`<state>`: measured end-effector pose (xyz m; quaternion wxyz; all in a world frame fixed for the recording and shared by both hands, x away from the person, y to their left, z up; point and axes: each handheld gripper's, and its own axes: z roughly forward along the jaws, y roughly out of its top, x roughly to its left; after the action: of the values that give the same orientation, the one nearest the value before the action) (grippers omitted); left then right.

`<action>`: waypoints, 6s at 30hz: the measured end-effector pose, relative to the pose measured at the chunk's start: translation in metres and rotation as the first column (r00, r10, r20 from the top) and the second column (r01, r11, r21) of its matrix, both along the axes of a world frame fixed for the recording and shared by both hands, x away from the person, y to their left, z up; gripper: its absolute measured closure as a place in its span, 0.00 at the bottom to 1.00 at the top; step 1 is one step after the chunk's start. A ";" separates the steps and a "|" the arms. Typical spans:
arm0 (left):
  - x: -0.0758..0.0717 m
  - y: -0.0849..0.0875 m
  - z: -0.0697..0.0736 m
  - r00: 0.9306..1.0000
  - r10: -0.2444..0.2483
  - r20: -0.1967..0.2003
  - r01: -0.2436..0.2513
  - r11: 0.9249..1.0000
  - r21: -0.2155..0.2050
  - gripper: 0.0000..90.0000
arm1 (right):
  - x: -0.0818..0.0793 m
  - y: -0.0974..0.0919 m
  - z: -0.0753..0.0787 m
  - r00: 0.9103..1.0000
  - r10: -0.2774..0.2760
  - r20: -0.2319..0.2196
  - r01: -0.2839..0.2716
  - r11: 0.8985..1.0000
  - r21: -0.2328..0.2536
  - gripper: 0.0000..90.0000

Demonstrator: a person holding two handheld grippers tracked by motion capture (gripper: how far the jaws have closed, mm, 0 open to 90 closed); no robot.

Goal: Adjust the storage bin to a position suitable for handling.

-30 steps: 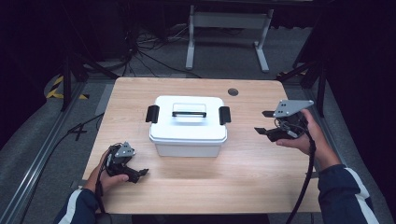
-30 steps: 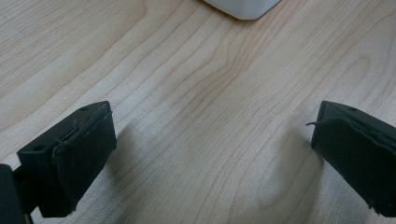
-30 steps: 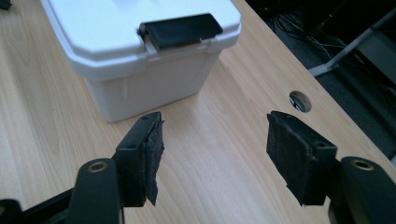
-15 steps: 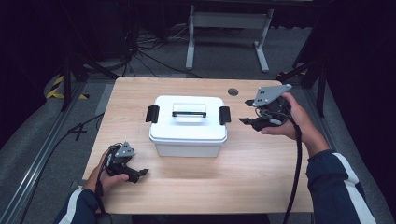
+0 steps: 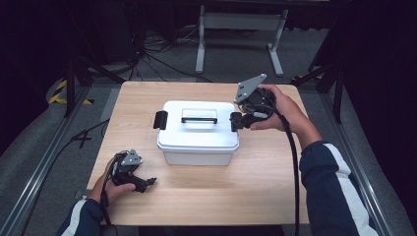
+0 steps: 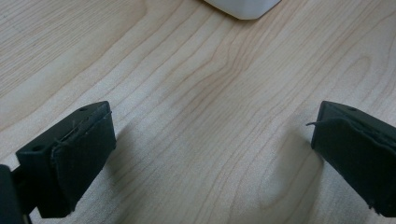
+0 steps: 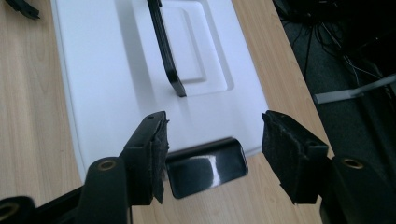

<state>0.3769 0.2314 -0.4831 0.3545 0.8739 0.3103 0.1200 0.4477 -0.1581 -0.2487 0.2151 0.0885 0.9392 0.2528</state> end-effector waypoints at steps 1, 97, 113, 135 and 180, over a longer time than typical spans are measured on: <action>0.000 0.000 0.000 1.000 0.000 0.001 0.000 1.000 0.001 0.00 | 0.003 0.004 -0.001 1.000 0.004 -0.003 -0.004 1.000 -0.008 0.46; -0.001 0.001 0.000 1.000 0.004 -0.003 -0.004 1.000 0.003 0.00 | 0.005 0.028 0.011 0.994 0.102 0.037 -0.097 0.988 -0.118 0.93; -0.001 0.001 0.000 1.000 0.004 -0.002 -0.004 1.000 0.003 0.00 | -0.005 -0.042 0.018 0.998 0.031 0.049 -0.027 0.995 -0.094 0.93; -0.001 0.001 0.000 1.000 0.003 -0.004 -0.003 1.000 0.005 0.00 | -0.026 -0.116 0.014 0.996 -0.061 0.071 0.064 0.997 -0.050 0.93; -0.001 0.001 0.000 1.000 0.003 -0.003 -0.003 1.000 0.005 0.00 | -0.006 -0.180 -0.063 0.978 -0.207 -0.037 0.207 0.978 -0.013 0.93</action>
<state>0.3760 0.2325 -0.4827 0.3518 0.8745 0.3117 0.1199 0.4418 -0.3385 -0.3117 0.2227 0.1896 0.9299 0.2230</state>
